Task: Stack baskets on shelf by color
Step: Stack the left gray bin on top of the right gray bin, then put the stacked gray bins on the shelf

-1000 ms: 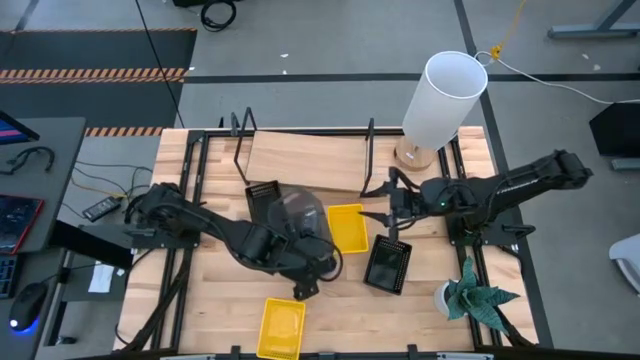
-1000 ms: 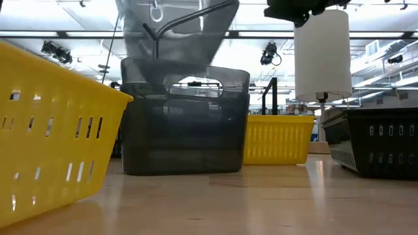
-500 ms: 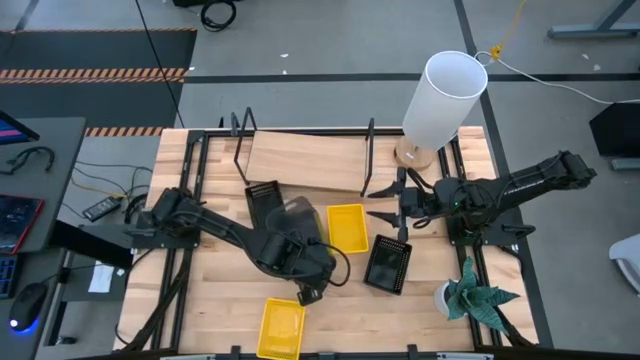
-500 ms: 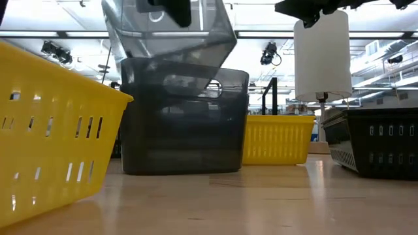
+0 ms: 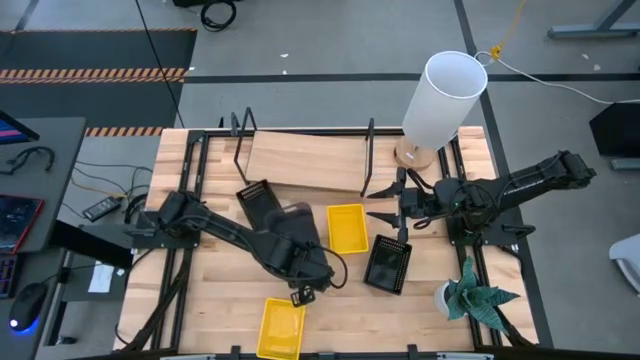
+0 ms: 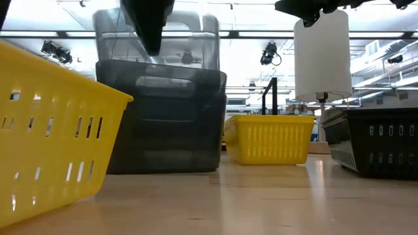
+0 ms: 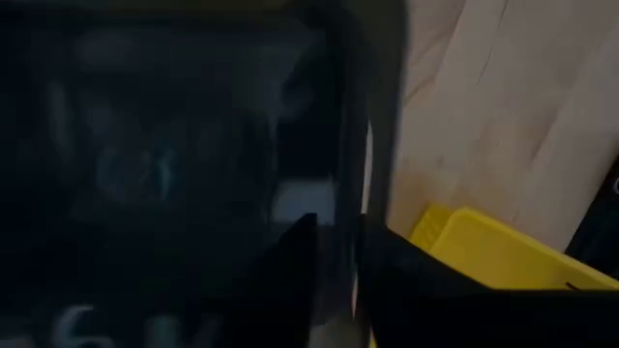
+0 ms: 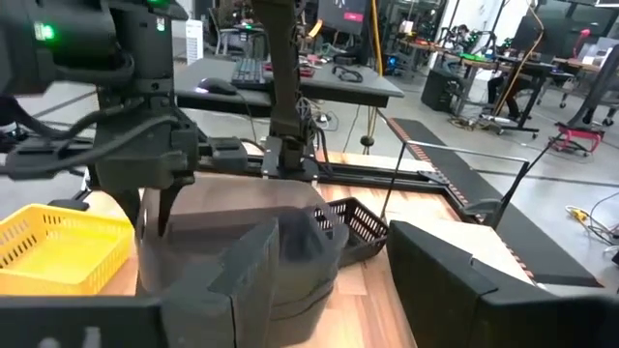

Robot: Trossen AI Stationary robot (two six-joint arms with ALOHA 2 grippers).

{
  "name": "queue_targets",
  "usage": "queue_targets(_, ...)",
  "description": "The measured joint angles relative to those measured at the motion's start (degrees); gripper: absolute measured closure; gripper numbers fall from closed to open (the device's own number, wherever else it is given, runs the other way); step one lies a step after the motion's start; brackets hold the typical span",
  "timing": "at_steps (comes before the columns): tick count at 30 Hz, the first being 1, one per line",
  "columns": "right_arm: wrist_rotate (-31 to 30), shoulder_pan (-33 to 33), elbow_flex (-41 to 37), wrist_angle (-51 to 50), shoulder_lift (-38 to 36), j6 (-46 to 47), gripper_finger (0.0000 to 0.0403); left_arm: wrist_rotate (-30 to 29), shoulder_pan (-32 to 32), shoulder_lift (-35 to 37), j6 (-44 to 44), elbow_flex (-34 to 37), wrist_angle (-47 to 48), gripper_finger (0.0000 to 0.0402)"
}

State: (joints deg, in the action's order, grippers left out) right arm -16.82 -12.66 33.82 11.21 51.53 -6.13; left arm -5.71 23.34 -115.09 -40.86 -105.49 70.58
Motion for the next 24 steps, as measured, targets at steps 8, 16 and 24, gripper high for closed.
queue_targets(8, 0.0, 0.0, 0.0, 0.0, 0.0, 0.0, 0.0204, 0.1, 0.0, 0.1, 0.4, 0.0, -0.4, 0.0207)
queue_targets(16, 0.0, 0.0, 0.0, 0.1, 0.0, 0.0, 0.0204, 0.0, 0.6, -0.9, 2.0, 0.0, -4.2, 0.018)
queue_targets(24, 0.5, 0.0, 0.0, 0.3, 0.0, 0.0, 0.0204, -0.4, 0.6, -5.2, 3.9, 0.0, -5.0, 0.0213)
